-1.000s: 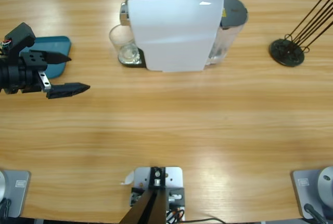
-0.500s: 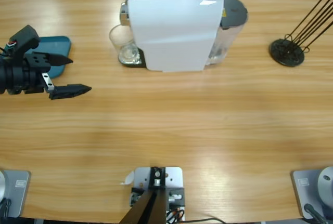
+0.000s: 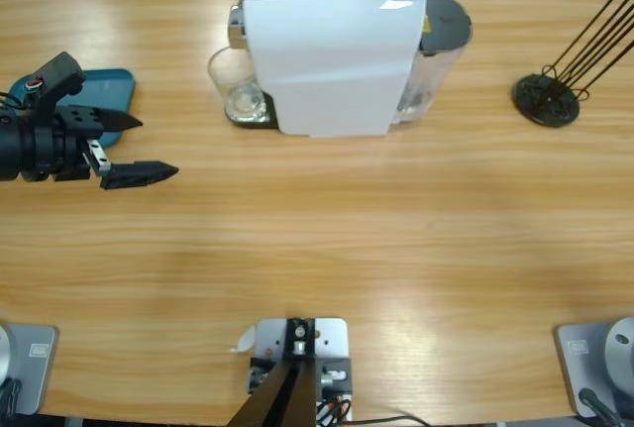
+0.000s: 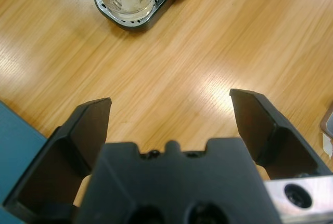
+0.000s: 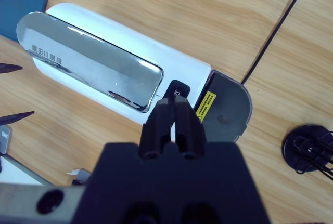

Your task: Pour coffee

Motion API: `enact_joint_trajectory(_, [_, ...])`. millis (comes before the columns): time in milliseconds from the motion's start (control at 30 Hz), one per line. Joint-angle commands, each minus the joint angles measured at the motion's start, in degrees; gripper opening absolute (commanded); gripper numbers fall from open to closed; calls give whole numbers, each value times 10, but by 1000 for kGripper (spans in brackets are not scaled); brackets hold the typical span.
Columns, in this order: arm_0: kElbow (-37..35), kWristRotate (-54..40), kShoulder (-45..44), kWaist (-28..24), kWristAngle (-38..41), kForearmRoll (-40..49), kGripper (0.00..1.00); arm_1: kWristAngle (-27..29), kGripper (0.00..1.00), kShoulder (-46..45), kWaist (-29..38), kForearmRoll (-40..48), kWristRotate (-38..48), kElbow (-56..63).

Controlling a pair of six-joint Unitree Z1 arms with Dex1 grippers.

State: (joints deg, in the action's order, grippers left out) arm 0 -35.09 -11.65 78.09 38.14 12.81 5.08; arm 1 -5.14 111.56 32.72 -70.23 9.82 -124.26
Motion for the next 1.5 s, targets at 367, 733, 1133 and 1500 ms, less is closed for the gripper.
enact_joint_trajectory(367, [13, -25, 17, 6, -10, 6, 1000, -10, 0, 48, -6, -8, -11, -1])
enact_joint_trajectory(733, [13, -26, 27, 6, -12, 4, 1000, -13, 0, 61, -12, -6, -12, 6])
enact_joint_trajectory(1133, [14, -26, 30, 5, -12, 4, 1000, -16, 0, 59, -7, -6, -15, 24])
enact_joint_trajectory(1500, [14, -26, 37, 5, -12, 2, 1000, -8, 0, 43, -6, -4, -45, 1])
